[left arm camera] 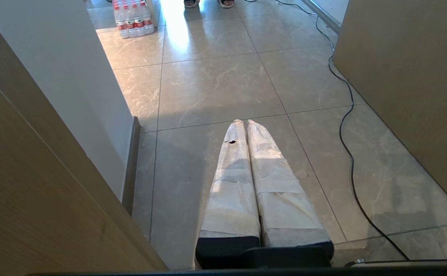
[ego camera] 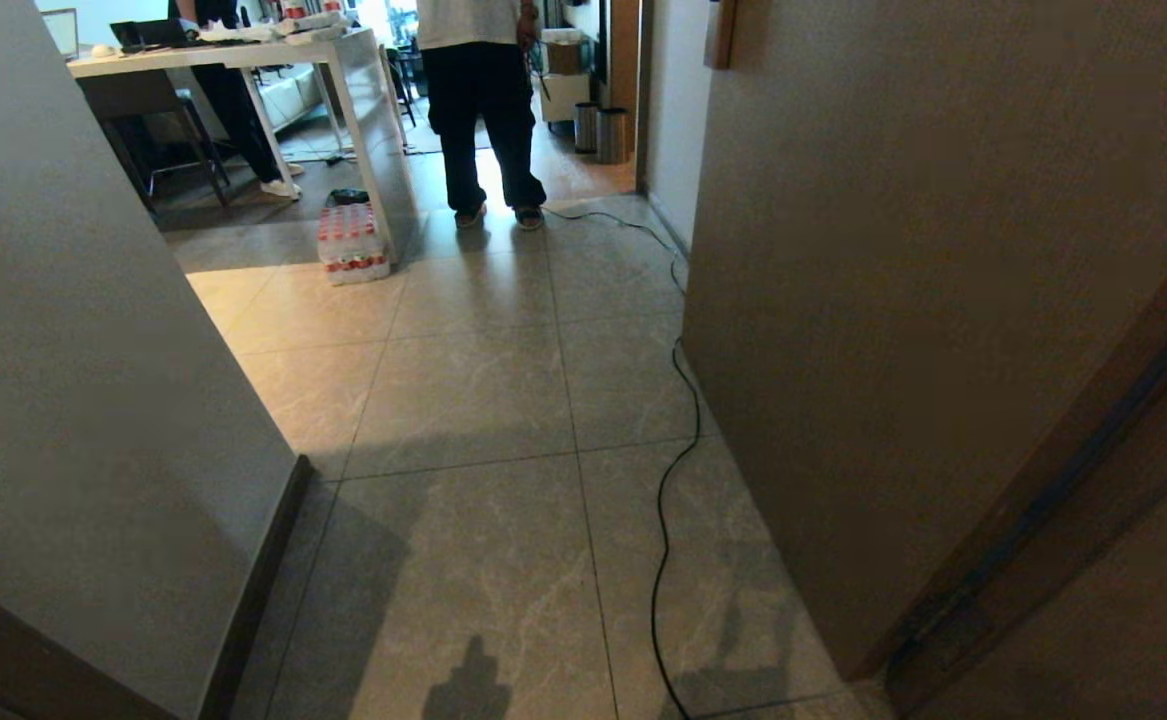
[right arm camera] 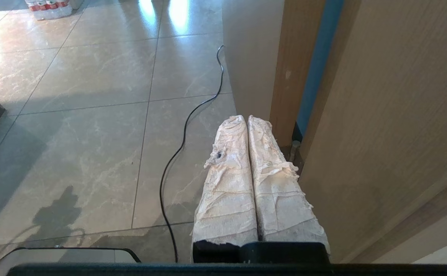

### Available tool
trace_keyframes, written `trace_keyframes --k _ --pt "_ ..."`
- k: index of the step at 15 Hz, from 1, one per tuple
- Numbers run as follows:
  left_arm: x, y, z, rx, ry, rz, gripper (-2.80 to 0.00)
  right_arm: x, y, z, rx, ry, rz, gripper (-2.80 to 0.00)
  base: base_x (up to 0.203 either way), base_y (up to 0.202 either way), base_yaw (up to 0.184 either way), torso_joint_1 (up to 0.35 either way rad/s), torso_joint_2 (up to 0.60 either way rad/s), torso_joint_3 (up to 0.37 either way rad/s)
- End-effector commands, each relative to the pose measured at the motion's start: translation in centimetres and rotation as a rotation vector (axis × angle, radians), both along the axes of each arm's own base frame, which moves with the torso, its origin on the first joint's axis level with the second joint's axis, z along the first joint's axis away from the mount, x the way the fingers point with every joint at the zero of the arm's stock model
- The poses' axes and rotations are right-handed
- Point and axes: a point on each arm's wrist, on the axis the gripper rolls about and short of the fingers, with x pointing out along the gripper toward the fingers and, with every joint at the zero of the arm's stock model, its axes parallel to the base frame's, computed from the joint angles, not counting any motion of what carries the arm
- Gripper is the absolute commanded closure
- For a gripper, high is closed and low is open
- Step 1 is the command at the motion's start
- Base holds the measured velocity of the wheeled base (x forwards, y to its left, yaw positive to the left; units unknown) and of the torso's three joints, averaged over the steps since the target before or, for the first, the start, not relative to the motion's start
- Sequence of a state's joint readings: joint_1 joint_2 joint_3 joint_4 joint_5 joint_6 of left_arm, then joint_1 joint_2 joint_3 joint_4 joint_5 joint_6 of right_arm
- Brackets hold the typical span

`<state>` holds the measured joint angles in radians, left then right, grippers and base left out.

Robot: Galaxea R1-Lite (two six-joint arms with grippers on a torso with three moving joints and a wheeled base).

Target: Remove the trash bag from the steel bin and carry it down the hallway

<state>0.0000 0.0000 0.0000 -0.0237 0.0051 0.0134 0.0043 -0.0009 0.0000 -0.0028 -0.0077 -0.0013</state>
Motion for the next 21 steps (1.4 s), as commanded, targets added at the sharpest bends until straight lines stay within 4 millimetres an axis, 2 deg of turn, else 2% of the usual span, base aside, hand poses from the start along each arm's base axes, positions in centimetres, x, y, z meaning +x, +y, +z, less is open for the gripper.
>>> trace_keyframes --k 1,7,21 --pt "0.09 0.0 -0.31 0.0 0.011 0.001 0.0 0.01 0.0 0.01 0.0 0.001 0.0 0.0 0.0 0.0 0.0 0.0 0.0 0.0" --pt "0.08 0.0 -0.31 -0.001 0.011 -0.001 0.0 0.01 0.0 0.01 0.0 0.0 0.0 0.0 0.0 0.0 0.0 0.0 0.0 0.0" --pt "0.08 0.0 -0.31 0.002 0.011 0.0 0.0 0.01 0.0 0.01 0.0 0.001 0.0 0.0 -0.191 0.0 -0.001 0.002 0.0 0.001"
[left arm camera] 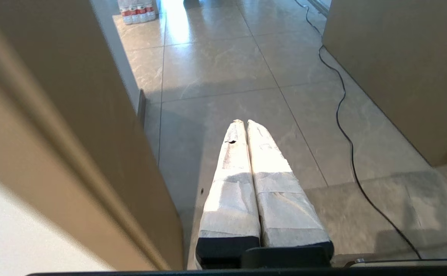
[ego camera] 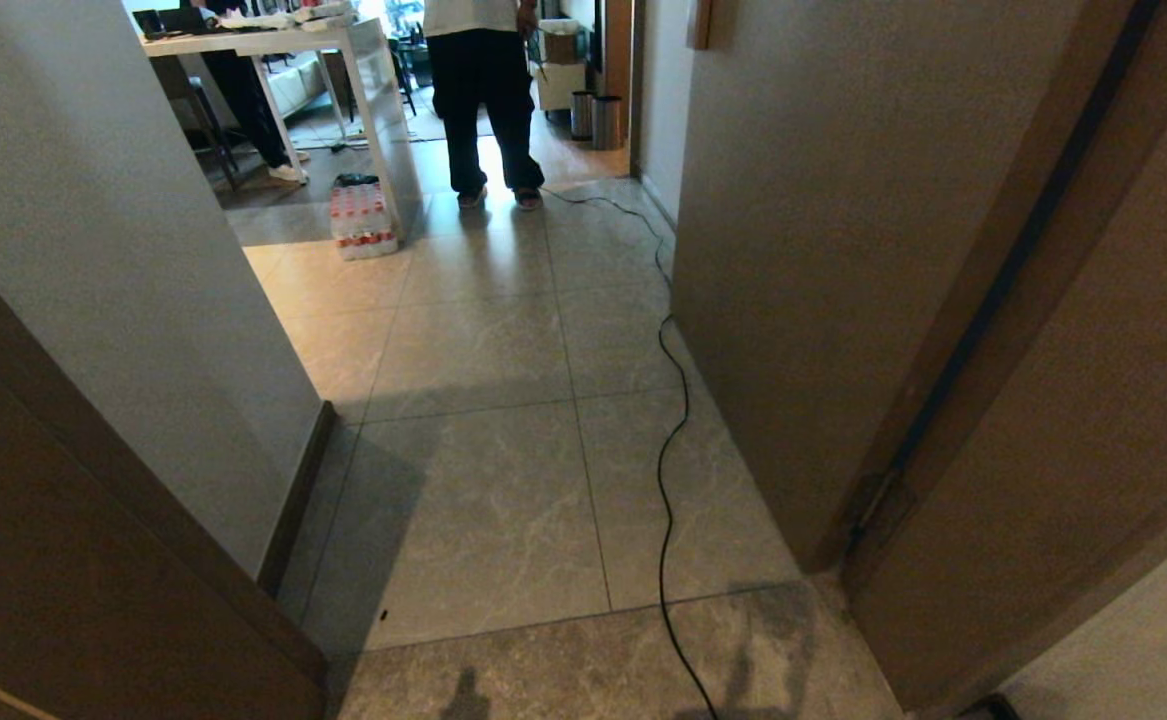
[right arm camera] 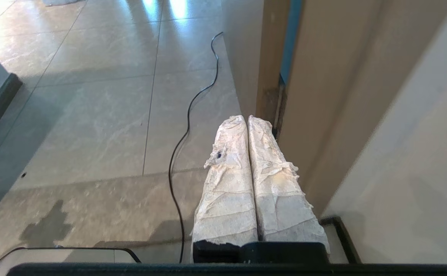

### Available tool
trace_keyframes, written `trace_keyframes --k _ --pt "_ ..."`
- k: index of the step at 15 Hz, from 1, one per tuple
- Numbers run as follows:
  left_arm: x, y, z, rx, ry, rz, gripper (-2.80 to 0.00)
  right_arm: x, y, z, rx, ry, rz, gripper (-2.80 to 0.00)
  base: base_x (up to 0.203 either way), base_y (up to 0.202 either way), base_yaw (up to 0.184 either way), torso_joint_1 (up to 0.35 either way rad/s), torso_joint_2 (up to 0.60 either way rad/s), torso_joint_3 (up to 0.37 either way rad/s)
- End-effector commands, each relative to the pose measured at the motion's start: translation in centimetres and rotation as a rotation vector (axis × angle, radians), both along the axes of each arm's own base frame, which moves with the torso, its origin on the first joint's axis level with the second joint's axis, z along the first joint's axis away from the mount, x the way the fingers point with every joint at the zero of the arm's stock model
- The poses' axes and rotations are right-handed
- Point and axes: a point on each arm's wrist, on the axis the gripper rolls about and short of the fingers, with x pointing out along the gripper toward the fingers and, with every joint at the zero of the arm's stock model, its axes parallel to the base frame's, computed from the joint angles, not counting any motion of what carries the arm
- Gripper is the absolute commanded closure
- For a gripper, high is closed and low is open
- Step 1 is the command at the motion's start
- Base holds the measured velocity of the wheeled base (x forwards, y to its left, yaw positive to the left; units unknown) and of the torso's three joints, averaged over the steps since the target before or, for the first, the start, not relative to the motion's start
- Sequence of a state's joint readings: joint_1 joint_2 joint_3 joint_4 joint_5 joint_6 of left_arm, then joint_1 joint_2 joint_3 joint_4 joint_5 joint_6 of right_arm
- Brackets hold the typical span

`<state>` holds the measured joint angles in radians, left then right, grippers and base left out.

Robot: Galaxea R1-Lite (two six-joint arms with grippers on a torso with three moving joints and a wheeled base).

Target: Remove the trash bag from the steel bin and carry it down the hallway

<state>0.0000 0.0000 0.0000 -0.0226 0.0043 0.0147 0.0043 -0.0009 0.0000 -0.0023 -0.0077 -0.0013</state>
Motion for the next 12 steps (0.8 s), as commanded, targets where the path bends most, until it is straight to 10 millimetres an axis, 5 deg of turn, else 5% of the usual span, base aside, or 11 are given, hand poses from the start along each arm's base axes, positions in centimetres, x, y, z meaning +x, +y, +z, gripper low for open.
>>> trace_keyframes --k 1,7,12 --pt "0.08 0.0 -0.29 0.001 0.01 0.0 0.0 0.01 0.0 0.01 0.0 0.0 0.0 0.0 -0.193 0.0 0.003 -0.002 0.0 0.006" --pt "0.08 0.0 -0.29 -0.001 0.01 0.0 0.0 0.01 0.0 0.01 0.0 0.0 0.002 0.0 -0.182 0.0 -0.001 0.001 0.01 0.002" --pt "0.09 0.0 -0.33 -0.001 0.011 0.0 0.0 0.01 0.0 0.01 0.0 0.0 0.0 0.0 0.0 0.0 0.0 0.0 0.0 0.0"
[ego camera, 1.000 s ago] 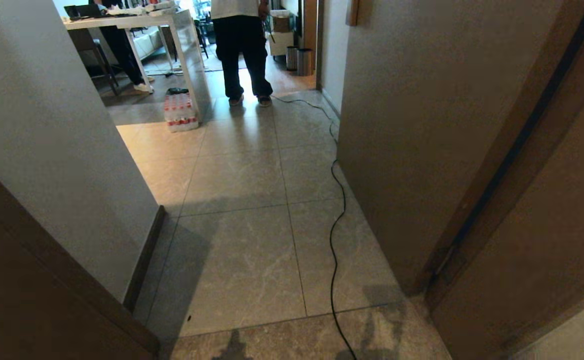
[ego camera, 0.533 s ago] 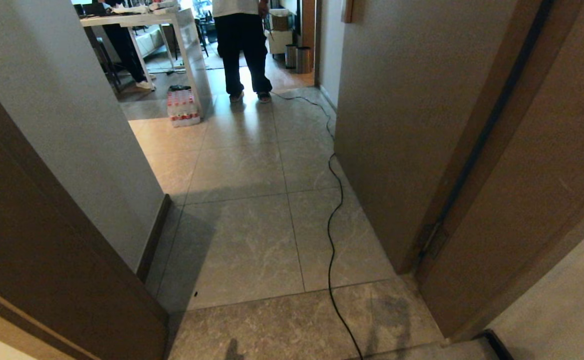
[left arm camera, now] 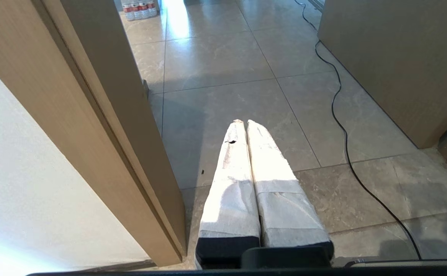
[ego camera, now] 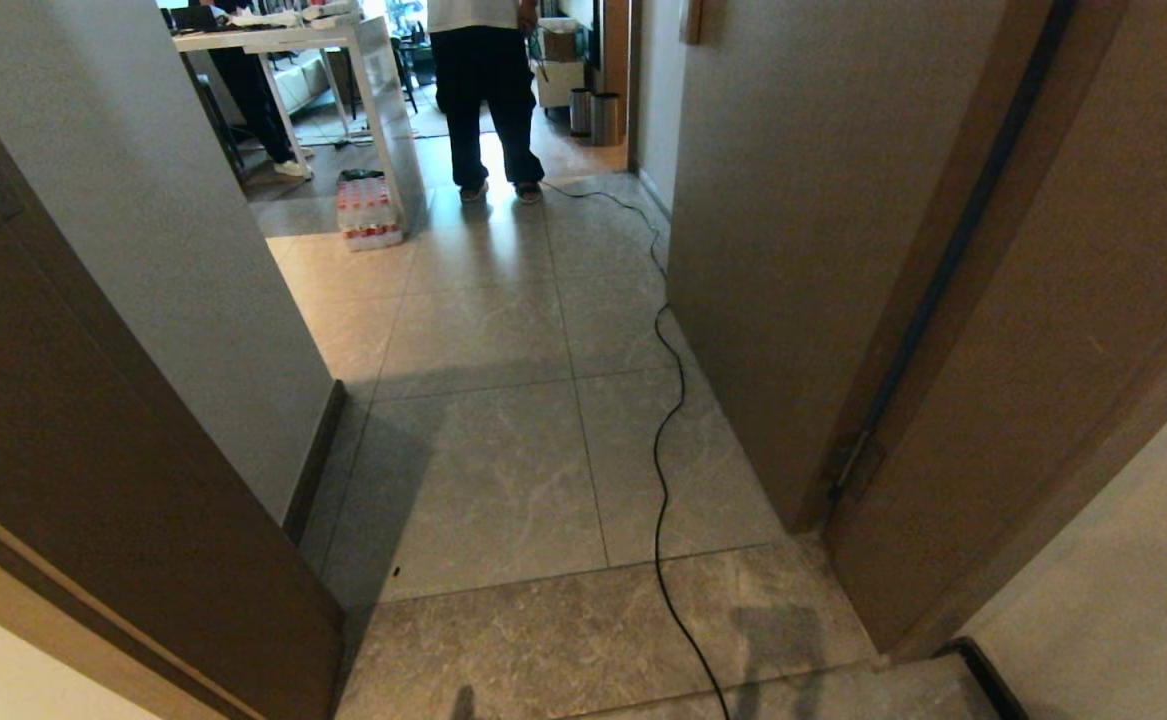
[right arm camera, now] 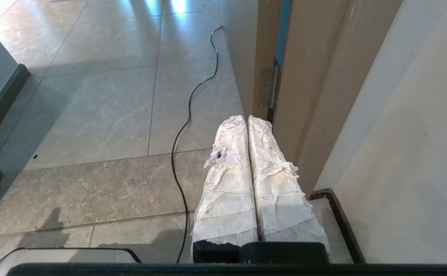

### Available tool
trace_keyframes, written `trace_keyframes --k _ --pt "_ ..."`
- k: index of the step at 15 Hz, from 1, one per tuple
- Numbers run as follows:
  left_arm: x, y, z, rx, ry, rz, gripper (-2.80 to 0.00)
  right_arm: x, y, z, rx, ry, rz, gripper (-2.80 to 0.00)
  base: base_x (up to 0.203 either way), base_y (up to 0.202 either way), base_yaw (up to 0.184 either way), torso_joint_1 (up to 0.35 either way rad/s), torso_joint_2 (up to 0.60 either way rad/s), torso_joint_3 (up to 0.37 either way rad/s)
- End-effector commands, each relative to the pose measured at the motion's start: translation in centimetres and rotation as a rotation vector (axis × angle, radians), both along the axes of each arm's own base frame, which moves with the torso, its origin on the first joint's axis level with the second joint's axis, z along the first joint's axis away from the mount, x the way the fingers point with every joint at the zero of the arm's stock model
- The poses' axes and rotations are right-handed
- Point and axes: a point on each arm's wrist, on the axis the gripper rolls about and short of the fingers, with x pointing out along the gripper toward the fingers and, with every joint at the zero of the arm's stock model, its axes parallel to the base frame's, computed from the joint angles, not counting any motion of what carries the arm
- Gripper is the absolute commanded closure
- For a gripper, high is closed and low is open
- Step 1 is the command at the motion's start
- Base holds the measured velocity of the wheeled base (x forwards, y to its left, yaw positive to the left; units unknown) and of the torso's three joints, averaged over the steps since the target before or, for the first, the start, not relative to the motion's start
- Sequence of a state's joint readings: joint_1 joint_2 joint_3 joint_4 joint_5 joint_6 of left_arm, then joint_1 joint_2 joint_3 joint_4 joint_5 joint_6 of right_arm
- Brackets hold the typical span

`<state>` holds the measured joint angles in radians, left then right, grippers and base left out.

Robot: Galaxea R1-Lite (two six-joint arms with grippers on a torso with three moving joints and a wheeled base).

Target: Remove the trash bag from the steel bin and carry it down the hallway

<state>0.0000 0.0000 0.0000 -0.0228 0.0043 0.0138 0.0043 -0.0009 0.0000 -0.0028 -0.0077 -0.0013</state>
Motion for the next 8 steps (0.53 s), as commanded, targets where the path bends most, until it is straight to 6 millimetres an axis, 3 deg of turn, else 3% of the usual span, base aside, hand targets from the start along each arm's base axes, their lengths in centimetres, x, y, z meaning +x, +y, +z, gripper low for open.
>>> trace_keyframes --k 1,8 --pt "0.09 0.0 -0.32 0.0 0.011 0.0 0.0 0.01 0.0 0.01 0.0 0.001 0.0 0.0 0.0 0.0 0.0 0.0 0.0 0.0" --pt "0.08 0.0 -0.31 -0.002 0.012 -0.001 0.0 0.01 0.0 0.01 0.0 0.001 0.0 0.0 0.0 0.0 0.0 0.0 0.0 0.0"
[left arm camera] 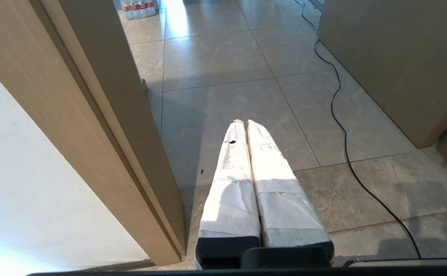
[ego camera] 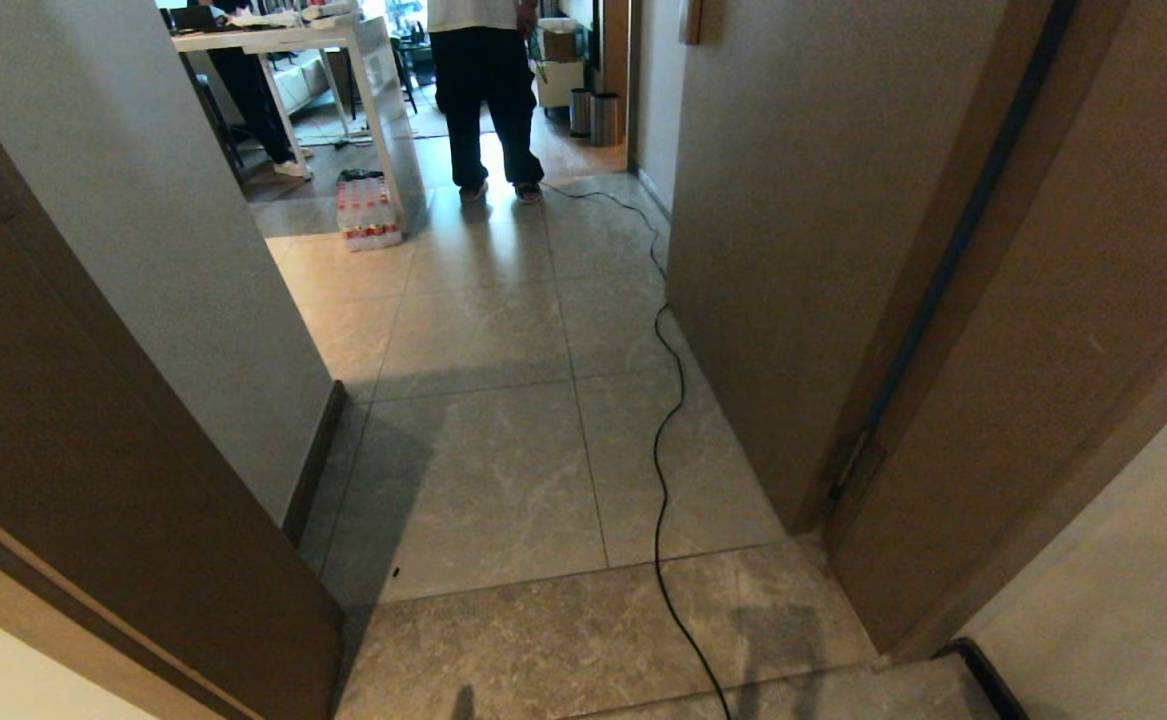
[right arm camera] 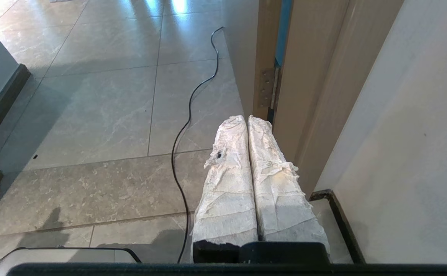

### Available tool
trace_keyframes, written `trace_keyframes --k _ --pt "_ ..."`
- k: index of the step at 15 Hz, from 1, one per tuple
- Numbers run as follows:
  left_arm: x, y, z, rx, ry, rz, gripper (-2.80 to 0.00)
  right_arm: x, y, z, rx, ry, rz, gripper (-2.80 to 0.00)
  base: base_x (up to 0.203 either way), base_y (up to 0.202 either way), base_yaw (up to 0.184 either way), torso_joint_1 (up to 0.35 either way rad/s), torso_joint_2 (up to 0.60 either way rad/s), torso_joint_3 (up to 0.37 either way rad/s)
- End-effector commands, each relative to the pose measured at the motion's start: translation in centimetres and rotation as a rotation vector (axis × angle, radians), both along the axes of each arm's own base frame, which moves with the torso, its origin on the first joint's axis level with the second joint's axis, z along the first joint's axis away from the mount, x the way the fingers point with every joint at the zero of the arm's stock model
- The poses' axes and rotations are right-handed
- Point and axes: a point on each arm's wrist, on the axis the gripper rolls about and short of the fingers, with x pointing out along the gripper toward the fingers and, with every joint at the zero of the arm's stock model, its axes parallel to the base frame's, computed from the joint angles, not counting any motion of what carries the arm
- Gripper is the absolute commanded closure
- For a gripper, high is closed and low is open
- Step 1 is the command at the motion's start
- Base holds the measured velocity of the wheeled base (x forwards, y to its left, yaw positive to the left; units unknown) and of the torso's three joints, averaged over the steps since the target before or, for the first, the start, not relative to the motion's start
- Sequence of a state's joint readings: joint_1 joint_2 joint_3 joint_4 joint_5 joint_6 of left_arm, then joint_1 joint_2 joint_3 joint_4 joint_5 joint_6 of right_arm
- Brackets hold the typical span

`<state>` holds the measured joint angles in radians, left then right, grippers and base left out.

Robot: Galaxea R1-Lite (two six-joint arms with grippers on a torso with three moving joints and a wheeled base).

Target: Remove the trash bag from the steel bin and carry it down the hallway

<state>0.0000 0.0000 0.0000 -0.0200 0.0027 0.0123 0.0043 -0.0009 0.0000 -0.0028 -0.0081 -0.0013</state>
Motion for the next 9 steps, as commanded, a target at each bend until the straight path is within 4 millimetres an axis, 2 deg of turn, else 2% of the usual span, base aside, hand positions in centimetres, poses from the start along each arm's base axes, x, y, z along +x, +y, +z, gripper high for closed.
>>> trace_keyframes --k 1,5,9 --pt "0.08 0.0 -0.27 0.001 0.008 0.0 0.0 0.01 0.0 0.01 0.0 0.001 0.001 0.0 0.0 0.0 0.0 0.0 0.0 0.0" --pt "0.08 0.0 -0.27 0.001 0.008 0.0 0.0 0.01 0.0 0.01 0.0 0.001 0.001 0.0 0.0 0.0 0.0 0.0 0.0 0.0" --pt "0.08 0.0 -0.27 0.003 0.008 0.002 0.0 0.01 0.0 0.01 0.0 0.001 0.001 0.0 0.001 0.165 -0.001 0.002 0.0 0.003"
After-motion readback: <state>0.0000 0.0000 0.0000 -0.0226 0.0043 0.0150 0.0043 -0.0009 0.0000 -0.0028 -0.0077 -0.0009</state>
